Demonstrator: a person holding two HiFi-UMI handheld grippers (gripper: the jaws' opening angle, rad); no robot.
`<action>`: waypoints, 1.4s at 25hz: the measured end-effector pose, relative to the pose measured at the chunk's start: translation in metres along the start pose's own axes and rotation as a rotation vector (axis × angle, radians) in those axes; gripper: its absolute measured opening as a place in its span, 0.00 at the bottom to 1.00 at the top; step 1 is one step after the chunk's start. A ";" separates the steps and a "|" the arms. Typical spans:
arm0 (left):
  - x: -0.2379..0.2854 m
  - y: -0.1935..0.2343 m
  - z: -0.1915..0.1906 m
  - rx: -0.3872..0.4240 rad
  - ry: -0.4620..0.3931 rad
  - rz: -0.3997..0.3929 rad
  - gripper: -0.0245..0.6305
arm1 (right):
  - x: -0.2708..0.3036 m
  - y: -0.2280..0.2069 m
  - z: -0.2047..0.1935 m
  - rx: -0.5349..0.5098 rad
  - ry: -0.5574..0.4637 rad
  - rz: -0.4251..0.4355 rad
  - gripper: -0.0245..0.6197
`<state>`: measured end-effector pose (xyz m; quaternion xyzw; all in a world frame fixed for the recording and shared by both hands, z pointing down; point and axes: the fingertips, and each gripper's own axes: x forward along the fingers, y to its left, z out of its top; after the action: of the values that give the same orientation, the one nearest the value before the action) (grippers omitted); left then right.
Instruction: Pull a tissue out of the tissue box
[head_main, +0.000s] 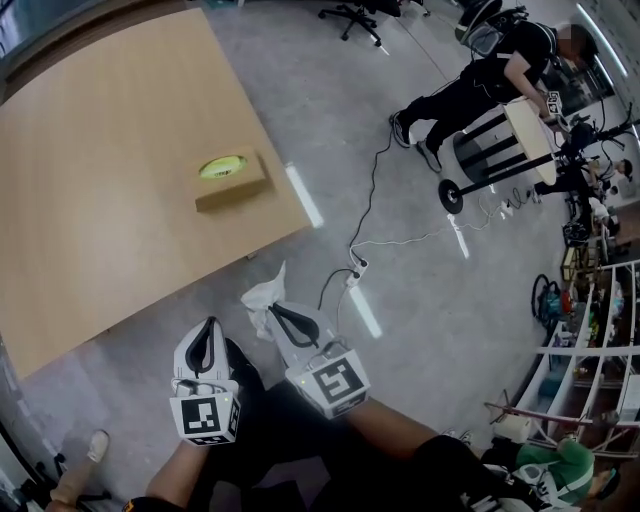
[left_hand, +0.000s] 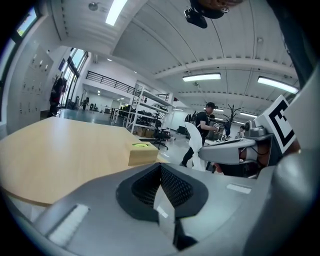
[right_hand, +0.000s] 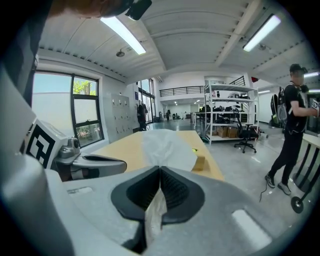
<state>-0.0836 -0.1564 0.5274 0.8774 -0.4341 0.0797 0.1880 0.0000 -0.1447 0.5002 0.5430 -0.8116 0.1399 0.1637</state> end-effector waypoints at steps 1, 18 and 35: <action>0.000 -0.004 -0.001 0.006 0.001 -0.005 0.07 | -0.003 -0.001 -0.001 0.000 -0.005 -0.002 0.04; -0.029 -0.080 0.002 0.065 -0.068 0.190 0.07 | -0.074 -0.022 -0.013 0.014 -0.163 0.158 0.04; -0.128 -0.110 -0.012 0.079 -0.125 0.361 0.07 | -0.142 0.017 -0.031 -0.013 -0.166 0.236 0.04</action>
<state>-0.0740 0.0027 0.4711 0.7952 -0.5919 0.0745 0.1087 0.0386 -0.0074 0.4682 0.4524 -0.8815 0.1078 0.0820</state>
